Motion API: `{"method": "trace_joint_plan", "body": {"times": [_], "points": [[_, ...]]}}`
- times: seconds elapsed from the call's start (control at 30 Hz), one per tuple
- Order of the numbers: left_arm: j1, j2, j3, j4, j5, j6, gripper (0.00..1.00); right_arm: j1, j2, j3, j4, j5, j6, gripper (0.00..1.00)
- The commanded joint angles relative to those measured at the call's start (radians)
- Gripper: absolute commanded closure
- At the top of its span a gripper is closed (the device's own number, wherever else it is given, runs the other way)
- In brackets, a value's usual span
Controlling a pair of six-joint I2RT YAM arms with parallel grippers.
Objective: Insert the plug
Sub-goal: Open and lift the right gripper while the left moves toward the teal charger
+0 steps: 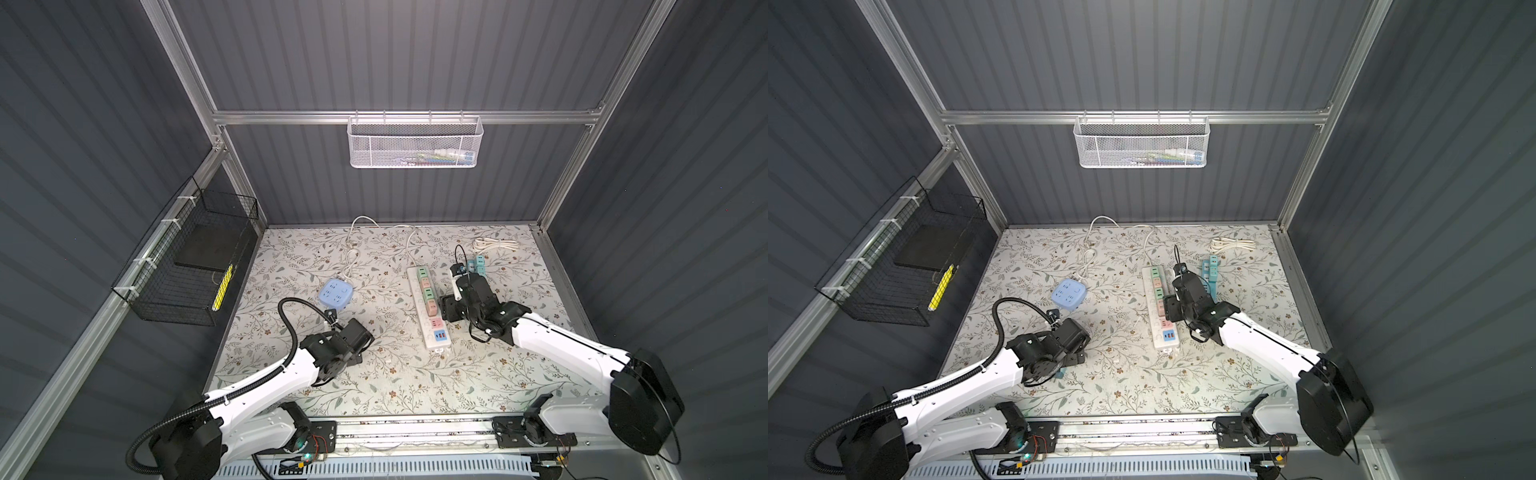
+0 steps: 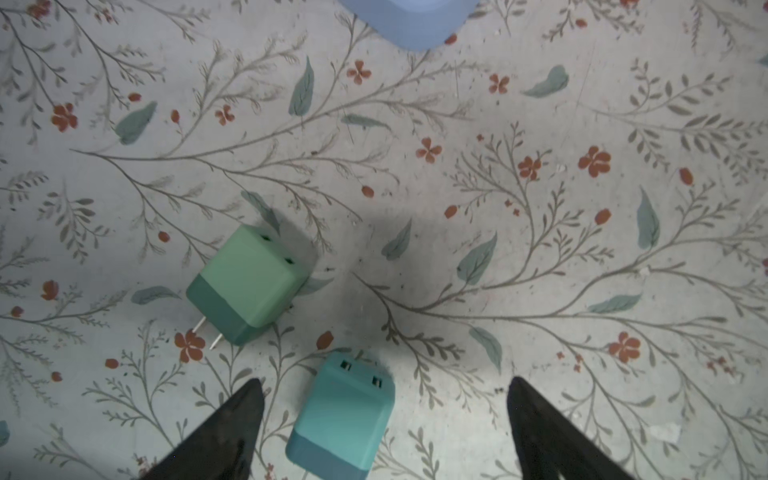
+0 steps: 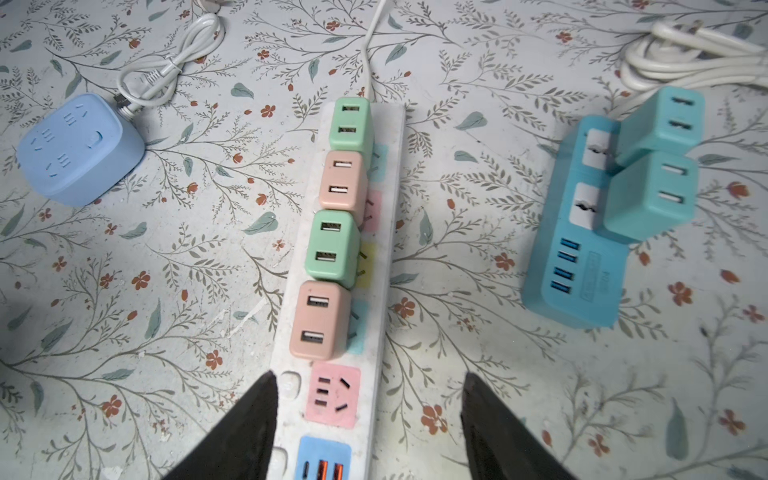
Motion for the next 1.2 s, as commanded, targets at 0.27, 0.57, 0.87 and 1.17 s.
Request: {"method": "trace_joint_plan", "body": {"times": [0.27,0.57,0.87,1.17], "points": [[0.052,0.052,-0.046,-0.024,0.151,-0.019,0.13,-0.001,-0.047,-0.059,0.046,0.056,0.015,0.29],[0.071,0.084,-0.047,-0.011,0.169,-0.015,0.21,-0.001,-0.037,-0.059,0.051,0.047,0.013,0.29],[0.070,0.160,-0.018,0.031,0.226,0.013,0.33,-0.001,-0.022,-0.055,0.048,0.045,0.009,0.29],[0.070,0.132,-0.046,0.007,0.218,-0.027,0.39,0.000,-0.018,-0.053,0.048,0.034,0.008,0.29]]}}
